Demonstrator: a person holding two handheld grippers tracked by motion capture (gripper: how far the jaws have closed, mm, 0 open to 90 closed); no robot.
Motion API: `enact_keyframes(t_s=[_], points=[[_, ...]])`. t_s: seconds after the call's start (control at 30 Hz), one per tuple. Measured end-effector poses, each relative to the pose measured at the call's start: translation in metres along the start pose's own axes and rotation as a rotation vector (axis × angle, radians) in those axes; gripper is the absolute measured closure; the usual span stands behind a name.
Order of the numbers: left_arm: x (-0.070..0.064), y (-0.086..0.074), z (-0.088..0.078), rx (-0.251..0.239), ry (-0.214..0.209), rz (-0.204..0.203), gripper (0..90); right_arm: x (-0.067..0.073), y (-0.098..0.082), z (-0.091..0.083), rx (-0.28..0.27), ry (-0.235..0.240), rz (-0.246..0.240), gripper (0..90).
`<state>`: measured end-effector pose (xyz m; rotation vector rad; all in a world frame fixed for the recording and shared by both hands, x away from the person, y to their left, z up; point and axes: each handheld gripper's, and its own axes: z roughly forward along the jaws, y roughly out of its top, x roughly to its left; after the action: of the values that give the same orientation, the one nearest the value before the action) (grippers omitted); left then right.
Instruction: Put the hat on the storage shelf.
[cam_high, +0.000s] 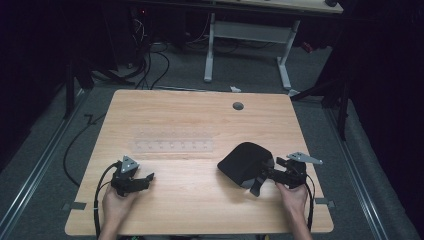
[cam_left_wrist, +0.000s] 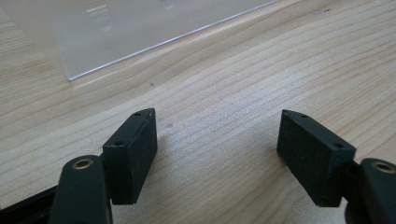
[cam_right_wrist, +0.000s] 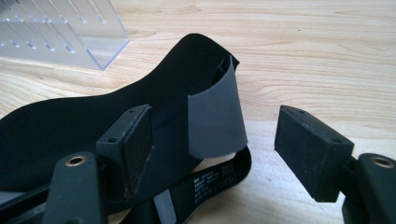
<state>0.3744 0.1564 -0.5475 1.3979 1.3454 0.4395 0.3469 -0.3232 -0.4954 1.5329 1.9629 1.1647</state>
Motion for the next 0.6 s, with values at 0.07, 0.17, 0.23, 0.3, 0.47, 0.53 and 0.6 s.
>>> enact_keyframes(t_s=[0.07, 0.17, 0.23, 0.3, 0.47, 0.53, 0.6], points=[[0.0, 0.0, 0.0, 0.0, 0.0, 0.0, 29.2, 0.001, 0.002, 0.003, 0.003, 0.0, -0.011, 27.3], [0.0, 0.0, 0.0, 0.0, 0.0, 0.0, 29.2, 0.002, 0.006, 0.005, 0.008, 0.004, -0.007, 26.8], [0.0, 0.0, 0.0, 0.0, 0.0, 0.0, 29.2, 0.002, 0.007, 0.007, 0.017, -0.002, -0.006, 26.3], [0.0, 0.0, 0.0, 0.0, 0.0, 0.0, 29.2, 0.002, 0.007, 0.01, 0.027, -0.004, -0.006, 25.8], [0.0, 0.0, 0.0, 0.0, 0.0, 0.0, 29.2, 0.001, 0.009, 0.016, 0.037, 0.003, -0.008, 25.5], [0.0, 0.0, 0.0, 0.0, 0.001, -0.001, 29.1, 0.001, 0.009, 0.019, 0.042, 0.0, -0.008, 25.5], [0.0, 0.0, 0.0, 0.0, 0.001, -0.001, 29.1, 0.001, 0.01, 0.021, 0.05, 0.001, -0.004, 25.5]])
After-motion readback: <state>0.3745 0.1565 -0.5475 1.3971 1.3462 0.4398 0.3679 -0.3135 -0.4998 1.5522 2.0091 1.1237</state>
